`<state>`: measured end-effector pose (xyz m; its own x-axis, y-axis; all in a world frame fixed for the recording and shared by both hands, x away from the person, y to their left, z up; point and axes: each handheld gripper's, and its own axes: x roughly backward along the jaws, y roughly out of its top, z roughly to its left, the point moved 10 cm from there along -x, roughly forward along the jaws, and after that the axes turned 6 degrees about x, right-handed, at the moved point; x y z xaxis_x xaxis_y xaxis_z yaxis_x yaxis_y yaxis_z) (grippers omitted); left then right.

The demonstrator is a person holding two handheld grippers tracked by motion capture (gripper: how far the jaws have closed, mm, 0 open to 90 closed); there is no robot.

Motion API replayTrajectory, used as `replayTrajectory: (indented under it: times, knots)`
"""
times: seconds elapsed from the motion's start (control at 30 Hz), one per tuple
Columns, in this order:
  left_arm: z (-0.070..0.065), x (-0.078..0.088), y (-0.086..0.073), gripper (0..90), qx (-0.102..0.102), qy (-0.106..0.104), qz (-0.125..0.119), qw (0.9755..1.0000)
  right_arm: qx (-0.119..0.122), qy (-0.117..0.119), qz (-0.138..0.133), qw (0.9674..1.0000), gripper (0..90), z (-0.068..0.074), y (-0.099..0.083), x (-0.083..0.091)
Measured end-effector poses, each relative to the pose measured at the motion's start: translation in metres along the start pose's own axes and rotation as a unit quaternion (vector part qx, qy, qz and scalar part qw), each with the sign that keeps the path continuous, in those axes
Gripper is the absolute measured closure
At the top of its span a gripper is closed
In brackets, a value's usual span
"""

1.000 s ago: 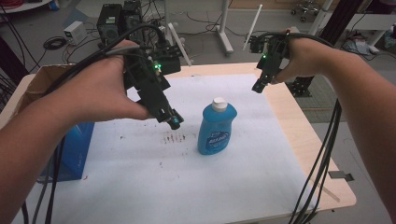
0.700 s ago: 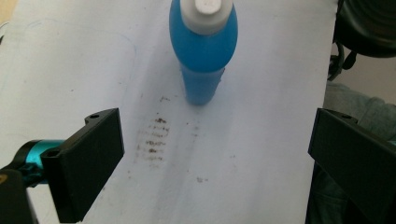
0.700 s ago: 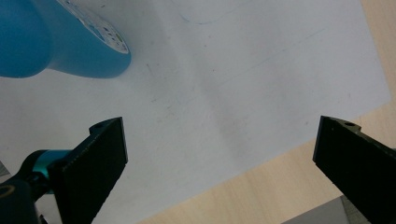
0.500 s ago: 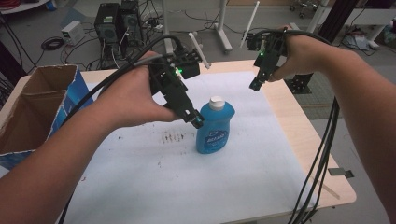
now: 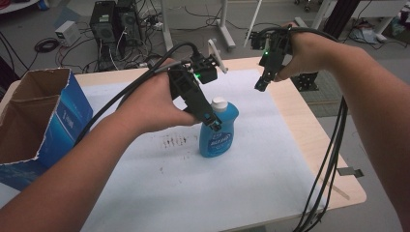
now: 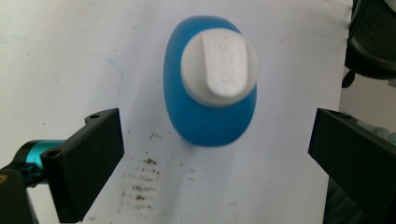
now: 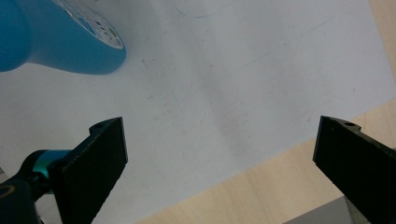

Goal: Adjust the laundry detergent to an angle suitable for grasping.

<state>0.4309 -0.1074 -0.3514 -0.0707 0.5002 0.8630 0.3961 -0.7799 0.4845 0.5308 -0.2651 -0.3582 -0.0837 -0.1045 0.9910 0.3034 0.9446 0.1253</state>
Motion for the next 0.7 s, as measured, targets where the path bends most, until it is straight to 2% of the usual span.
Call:
replayTrajectory:
  times: [0.37,0.5,0.7]
  knots:
    - [-0.001,-0.029,0.006,3.3,-0.002,0.001,0.020,0.9998,0.000,-0.002,0.001,1.0000,2.1,0.000,0.000,-0.001]
    - [-0.002,-0.035,0.010,3.4,-0.003,0.005,0.018,0.9998,-0.001,-0.002,0.000,1.0000,2.1,0.000,0.001,-0.001]
    - [-0.003,-0.041,0.016,3.3,0.010,0.012,0.007,0.9999,0.001,-0.002,0.000,1.0000,2.1,0.000,0.001,-0.002]
